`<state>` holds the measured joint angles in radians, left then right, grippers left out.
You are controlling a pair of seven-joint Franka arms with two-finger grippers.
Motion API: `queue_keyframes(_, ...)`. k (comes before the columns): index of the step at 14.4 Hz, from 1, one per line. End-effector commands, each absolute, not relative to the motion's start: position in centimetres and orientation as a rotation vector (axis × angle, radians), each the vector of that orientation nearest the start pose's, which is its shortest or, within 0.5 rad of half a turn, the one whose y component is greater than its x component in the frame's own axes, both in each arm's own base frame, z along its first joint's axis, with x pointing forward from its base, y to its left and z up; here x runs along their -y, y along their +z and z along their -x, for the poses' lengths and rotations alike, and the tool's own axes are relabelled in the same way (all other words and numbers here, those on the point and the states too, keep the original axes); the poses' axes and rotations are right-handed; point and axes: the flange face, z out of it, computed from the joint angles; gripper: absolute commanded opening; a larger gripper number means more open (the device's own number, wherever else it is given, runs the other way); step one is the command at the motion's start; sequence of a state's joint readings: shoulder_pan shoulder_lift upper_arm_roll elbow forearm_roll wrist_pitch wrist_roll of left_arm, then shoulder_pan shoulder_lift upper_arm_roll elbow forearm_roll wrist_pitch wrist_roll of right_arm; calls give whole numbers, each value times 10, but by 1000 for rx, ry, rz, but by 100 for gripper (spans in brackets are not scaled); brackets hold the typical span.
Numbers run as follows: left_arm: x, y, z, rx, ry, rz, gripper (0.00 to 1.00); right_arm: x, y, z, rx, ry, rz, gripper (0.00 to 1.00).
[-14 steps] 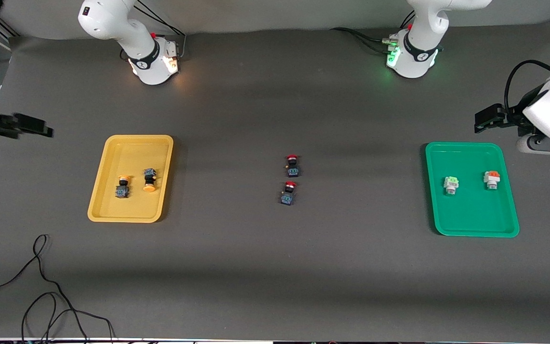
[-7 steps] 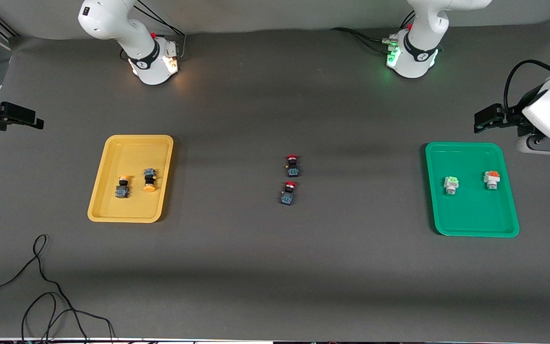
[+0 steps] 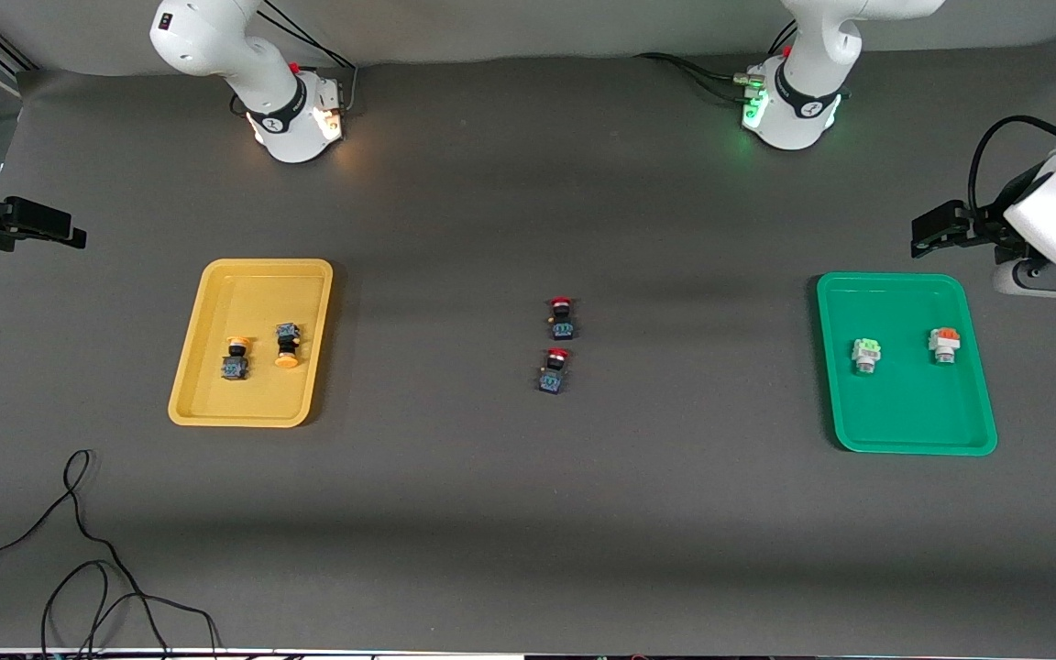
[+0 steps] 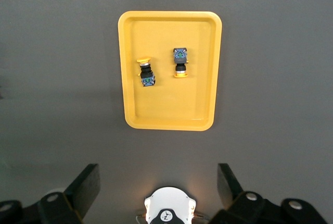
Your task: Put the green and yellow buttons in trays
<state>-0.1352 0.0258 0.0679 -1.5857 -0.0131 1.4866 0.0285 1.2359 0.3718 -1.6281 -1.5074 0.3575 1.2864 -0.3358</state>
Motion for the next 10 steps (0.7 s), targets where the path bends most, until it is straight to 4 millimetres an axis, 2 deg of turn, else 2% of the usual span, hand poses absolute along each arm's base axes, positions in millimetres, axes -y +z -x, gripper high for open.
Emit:
queue_keyframes(1,41,602,-550,-166,166,3135,100,60,607,-542,-77,357,3073,100)
queue_keyframes(3,40,602,-552,-166,157,3136,100,62,614,-551,-60,332,3075,100)
queue_keyframes(5,40,603,-551,-166,154,3136,100,62,611,-554,-52,368,3059,100)
queue_keyframes(8,40,603,-551,-166,154,3132,100,73,607,-560,-54,400,3049,100)
queue_keyframes(10,40,603,-551,-166,154,3132,100,76,611,-562,-31,408,3057,100)
